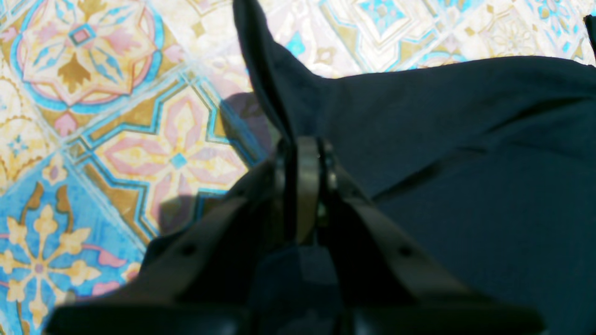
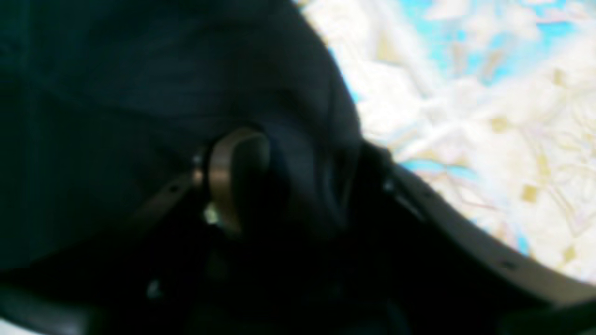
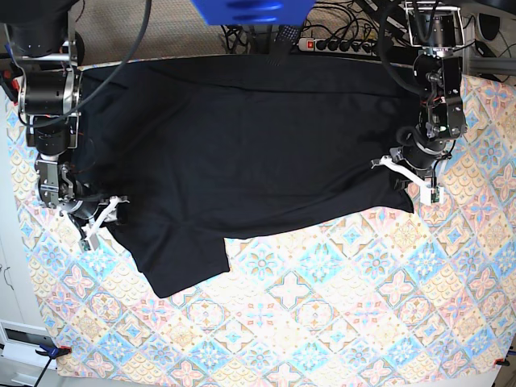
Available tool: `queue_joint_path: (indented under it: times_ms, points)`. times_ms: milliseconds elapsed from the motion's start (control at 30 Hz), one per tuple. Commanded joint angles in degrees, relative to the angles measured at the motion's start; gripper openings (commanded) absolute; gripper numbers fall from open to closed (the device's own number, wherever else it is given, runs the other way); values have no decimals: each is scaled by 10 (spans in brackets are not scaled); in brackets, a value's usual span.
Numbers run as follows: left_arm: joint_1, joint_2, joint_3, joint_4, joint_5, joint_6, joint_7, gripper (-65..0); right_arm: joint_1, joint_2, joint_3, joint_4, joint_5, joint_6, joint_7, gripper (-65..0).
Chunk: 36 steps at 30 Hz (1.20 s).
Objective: Fold the T-shirt properly
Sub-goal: 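Grasp the mid-body edges and fold them over toward the collar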
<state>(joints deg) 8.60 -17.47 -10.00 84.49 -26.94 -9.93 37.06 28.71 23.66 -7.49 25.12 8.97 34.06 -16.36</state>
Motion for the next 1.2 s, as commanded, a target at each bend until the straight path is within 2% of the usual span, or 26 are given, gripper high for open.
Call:
queue_joint_path:
  times_ms: [0,133,267,333,467,700,900,1167]
  points:
    - [-6,-7,-2,10,-2,-2,-11,-650,16,11,1,7,5,2,9,-421]
    - [-6,-7,-2,10,-2,-2,-11,-650,16,11,5,8,5,2,24,-553]
    - [-6,-7,-2,10,-2,-2,-11,-650,16,12,5,10,5,2,51,-619]
    - [-6,-7,-2,10,-2,-2,-11,-650,16,13,5,13,5,2,52,-624]
    - [-6,-7,-3,17,-2,-2,-11,-650,12,35,5,60,5,3,49,-634]
    - [33,-7,-24,95,-1,-2,-11,-650,-81,50,9,192,6,3,10,-635]
    - [71,-7,-48,132,-1,-2,-11,-650,-166,54,92,317,6,3,-42,-635]
    - [116,-23,-48,163,-2,-3,-15,-650,-276,54,176,434,6,3,-76,-635]
